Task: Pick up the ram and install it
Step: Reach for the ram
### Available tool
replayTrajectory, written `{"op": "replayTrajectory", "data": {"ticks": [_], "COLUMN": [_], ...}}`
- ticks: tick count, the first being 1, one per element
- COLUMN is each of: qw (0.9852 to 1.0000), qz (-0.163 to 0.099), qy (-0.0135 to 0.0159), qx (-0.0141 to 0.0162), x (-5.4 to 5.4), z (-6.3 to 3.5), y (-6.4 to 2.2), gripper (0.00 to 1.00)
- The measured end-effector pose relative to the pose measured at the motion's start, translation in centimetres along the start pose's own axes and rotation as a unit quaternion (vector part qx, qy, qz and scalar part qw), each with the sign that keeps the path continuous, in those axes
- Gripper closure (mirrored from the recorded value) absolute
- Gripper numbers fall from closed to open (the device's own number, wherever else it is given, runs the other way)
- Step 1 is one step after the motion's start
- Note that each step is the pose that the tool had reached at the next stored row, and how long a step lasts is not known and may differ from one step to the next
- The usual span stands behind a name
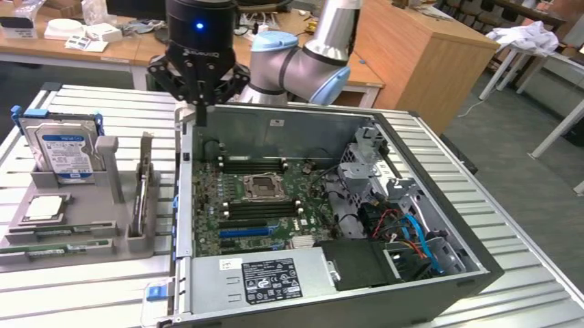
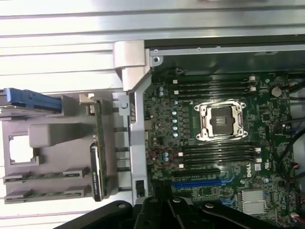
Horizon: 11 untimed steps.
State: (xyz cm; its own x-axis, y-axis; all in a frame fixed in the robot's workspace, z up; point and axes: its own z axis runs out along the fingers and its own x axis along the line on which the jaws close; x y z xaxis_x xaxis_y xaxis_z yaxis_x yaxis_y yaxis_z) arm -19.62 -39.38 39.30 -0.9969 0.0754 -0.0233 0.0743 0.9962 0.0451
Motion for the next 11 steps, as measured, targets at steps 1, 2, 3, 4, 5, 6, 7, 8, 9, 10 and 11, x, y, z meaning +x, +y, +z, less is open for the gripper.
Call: {"op": "replayTrajectory", "data": {"ticks": [1, 2, 3, 4, 5, 6, 7, 8, 9, 10, 11], "qw": [1.0000, 1.0000, 1.0000, 1.0000, 1.0000, 1.0000, 1.0000, 1.0000, 1.0000, 1.0000, 1.0000], "qz": [0.000, 0.000, 0.000, 0.000, 0.000, 0.000, 0.000, 0.000, 0.000, 0.000, 0.000], "qy": [0.0000, 0.0000, 0.0000, 0.0000, 0.0000, 0.0000, 0.0000, 0.0000, 0.0000, 0.0000, 0.0000], "qx": [0.0000, 0.0000, 0.0000, 0.0000, 0.0000, 0.0000, 0.0000, 0.0000, 0.0000, 0.0000, 0.0000], "x": [0.3, 0.6, 0.9, 1.2, 1.5, 1.8, 2.0, 2.3, 2.6, 2.9, 3.2], "z": [-0.01, -0.01, -0.02, -0.03, -0.03, -0.04, -0.05, -0.05, -0.05, -0.06, -0.06], "y": [0.00, 0.00, 0.00, 0.00, -0.01, -0.01, -0.02, -0.02, -0.03, -0.03, -0.03], "gripper": [0.89, 0.89, 0.89, 0.89, 0.89, 0.89, 0.89, 0.89, 0.89, 0.89, 0.89]}}
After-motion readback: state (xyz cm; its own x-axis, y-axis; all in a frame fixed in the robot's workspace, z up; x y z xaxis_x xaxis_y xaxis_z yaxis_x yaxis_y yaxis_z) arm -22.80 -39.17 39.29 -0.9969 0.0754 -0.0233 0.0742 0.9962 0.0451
